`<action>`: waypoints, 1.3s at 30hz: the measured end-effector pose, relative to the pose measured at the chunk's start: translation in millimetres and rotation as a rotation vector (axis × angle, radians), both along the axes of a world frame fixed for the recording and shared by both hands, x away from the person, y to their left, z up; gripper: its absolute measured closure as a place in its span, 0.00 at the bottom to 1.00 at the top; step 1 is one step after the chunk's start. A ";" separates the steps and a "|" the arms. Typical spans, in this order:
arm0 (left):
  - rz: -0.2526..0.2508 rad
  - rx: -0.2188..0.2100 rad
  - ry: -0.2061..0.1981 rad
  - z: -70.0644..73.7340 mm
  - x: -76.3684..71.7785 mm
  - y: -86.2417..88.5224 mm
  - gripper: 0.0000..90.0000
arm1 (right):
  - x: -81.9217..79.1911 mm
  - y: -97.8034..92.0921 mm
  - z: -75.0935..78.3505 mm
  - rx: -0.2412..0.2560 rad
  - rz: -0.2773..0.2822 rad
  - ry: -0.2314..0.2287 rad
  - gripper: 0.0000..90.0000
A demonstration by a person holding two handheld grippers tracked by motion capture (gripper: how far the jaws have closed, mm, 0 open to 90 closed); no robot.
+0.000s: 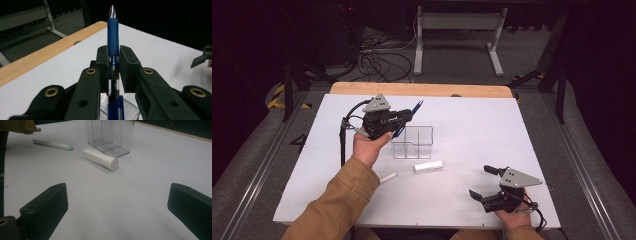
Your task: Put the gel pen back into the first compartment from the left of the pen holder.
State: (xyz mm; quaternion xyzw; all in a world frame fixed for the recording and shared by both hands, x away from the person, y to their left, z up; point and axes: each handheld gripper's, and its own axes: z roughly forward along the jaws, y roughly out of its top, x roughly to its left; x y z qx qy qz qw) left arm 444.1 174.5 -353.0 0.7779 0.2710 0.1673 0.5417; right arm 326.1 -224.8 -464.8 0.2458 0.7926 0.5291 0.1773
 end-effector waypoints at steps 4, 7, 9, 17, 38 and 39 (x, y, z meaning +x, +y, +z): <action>0.005 0.004 0.007 -4.3 2.4 -1.4 0.88 | 0.0 0.0 0.0 0.000 0.000 0.000 0.04; 0.003 0.013 0.014 -7.1 4.3 -2.4 0.88 | -0.1 0.0 0.0 0.000 0.001 0.000 0.04; 0.003 0.015 0.022 -8.7 5.2 -3.3 0.88 | -0.1 0.0 0.0 0.000 0.002 0.000 0.04; 0.005 0.041 0.039 -13.0 7.4 -2.9 0.87 | -0.1 0.0 0.0 0.000 0.003 0.000 0.04; 0.076 0.162 0.055 0.4 -21.5 4.8 0.36 | -0.2 0.3 0.0 -0.001 0.003 0.000 0.04; 0.080 0.172 0.056 1.7 -23.6 5.5 0.34 | -0.2 0.4 -0.1 -0.001 0.003 0.001 0.04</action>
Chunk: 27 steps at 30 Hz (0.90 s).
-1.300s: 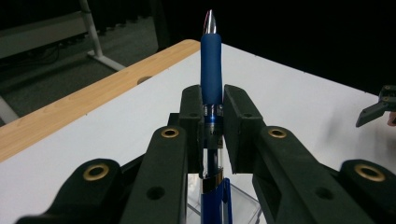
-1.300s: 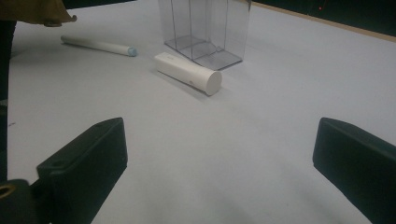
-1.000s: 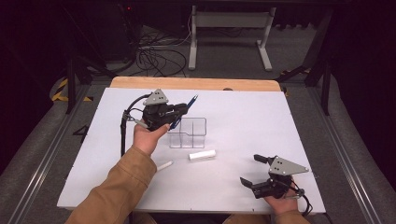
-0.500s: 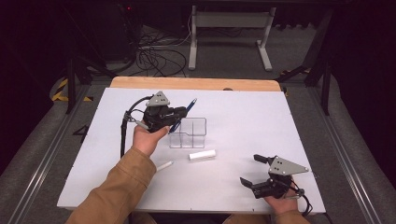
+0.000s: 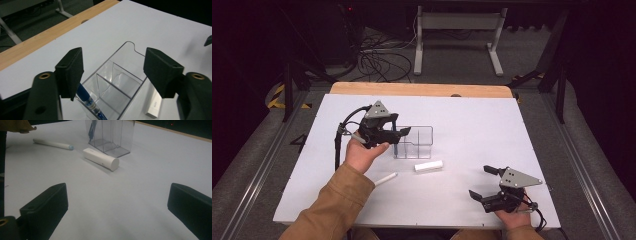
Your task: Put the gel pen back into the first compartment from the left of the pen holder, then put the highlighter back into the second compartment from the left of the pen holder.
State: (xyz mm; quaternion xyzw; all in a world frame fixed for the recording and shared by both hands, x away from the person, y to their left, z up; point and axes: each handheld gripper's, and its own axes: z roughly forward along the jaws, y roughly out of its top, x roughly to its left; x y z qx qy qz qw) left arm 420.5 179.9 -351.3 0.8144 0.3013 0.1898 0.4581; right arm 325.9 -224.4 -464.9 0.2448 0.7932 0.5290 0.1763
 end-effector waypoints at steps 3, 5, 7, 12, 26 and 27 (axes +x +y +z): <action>0.032 0.035 0.001 2.1 -5.9 0.6 0.29 | 0.0 0.1 -0.1 -0.001 0.000 0.000 0.04; 0.035 0.052 0.000 2.8 -8.9 2.1 0.29 | 0.0 0.1 -0.1 0.000 0.000 0.002 0.04; 0.030 0.053 0.008 3.4 -11.7 3.2 0.29 | 0.1 0.1 -0.1 0.000 -0.002 0.003 0.04; 0.010 0.058 0.028 7.3 -18.6 6.3 0.26 | 0.3 0.0 -0.1 0.001 -0.002 0.003 0.04; -0.052 0.084 0.058 3.3 -33.0 11.6 0.28 | 0.3 -0.3 0.0 0.003 -0.003 0.001 0.04; -0.054 0.090 0.058 3.0 -34.3 12.0 0.28 | 0.4 -0.3 0.0 0.002 -0.004 0.001 0.04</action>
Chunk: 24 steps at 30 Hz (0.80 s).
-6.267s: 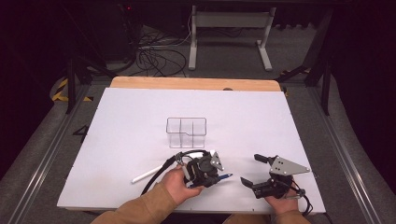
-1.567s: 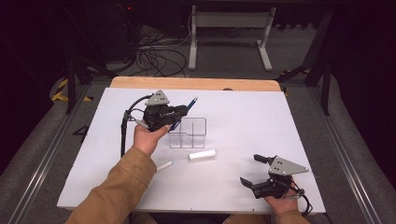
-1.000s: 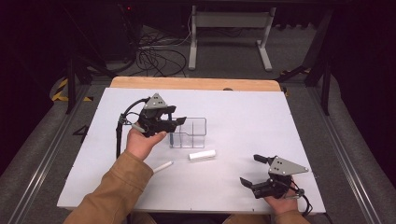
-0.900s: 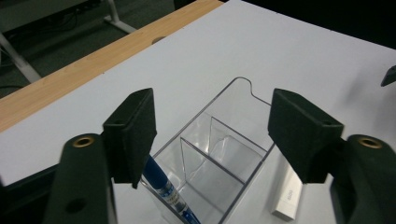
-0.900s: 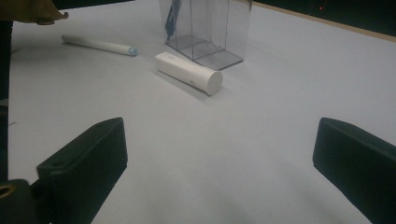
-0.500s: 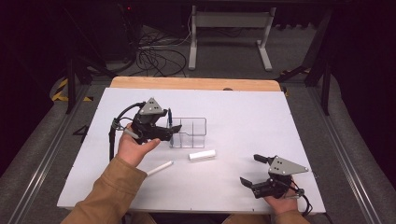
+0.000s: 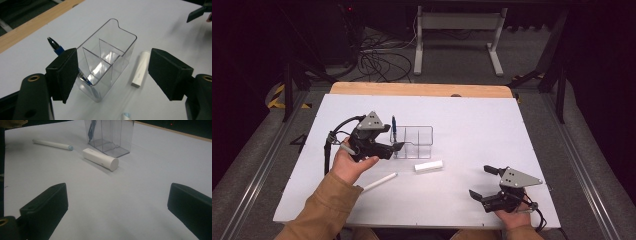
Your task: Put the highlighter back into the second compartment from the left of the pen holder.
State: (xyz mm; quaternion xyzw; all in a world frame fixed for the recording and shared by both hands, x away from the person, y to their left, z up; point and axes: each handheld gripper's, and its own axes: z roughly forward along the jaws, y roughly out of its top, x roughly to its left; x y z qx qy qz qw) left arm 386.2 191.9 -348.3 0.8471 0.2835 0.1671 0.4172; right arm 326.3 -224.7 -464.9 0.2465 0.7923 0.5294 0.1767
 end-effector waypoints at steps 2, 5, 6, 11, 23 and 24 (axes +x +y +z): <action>-0.006 0.004 0.002 -0.2 -2.2 0.9 0.28 | -0.2 0.0 0.0 -0.002 -0.001 0.000 0.04; -0.010 0.012 0.006 -0.7 -5.0 2.7 0.28 | -0.7 -0.2 0.0 0.000 0.001 0.001 0.04; -0.011 0.010 0.008 -1.4 -5.6 3.0 0.28 | -0.7 -0.1 -0.1 -0.001 0.002 -0.001 0.04; -0.010 0.019 0.022 -4.1 -6.6 4.8 0.29 | -0.7 0.0 0.1 -0.001 0.002 0.000 0.04; -0.002 0.079 0.053 -8.2 -10.8 6.1 0.33 | -0.9 0.1 0.1 -0.003 0.005 0.000 0.04; -0.003 0.085 0.056 -8.9 -11.1 6.6 0.33 | -0.9 0.1 0.1 -0.003 0.005 0.000 0.04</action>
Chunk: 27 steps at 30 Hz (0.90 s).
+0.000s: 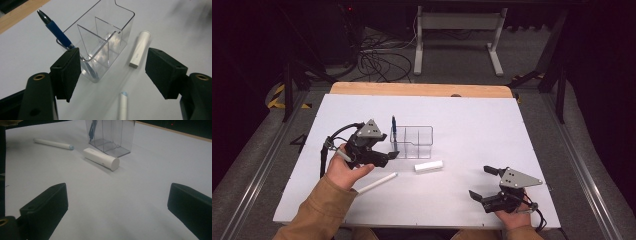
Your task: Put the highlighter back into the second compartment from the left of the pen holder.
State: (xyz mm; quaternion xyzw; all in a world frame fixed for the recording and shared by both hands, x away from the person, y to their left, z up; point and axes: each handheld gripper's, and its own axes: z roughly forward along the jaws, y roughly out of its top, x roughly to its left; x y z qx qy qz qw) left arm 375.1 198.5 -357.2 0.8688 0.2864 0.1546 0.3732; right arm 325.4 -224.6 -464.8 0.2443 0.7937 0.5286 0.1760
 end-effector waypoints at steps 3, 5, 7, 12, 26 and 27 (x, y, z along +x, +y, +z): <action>-0.005 0.012 0.006 -2.9 -1.6 0.7 0.34 | 0.0 0.0 0.0 0.000 0.000 0.000 0.04; -0.004 0.028 0.007 -5.2 -2.6 0.4 0.34 | 0.0 0.0 0.0 -0.001 0.001 -0.001 0.04; -0.005 0.038 0.012 -7.9 -2.5 -0.2 0.34 | 0.0 0.2 -0.1 -0.001 0.001 0.001 0.04; -0.009 0.061 0.031 -15.0 -3.3 -0.6 0.34 | 0.0 0.1 -0.1 -0.001 0.001 -0.001 0.04; -0.027 0.106 0.119 -47.0 -5.1 -0.9 0.38 | 0.0 0.2 0.0 -0.001 0.002 -0.001 0.04; -0.027 0.115 0.130 -48.5 -4.9 -0.5 0.39 | 0.0 0.2 -0.1 -0.001 0.002 0.000 0.04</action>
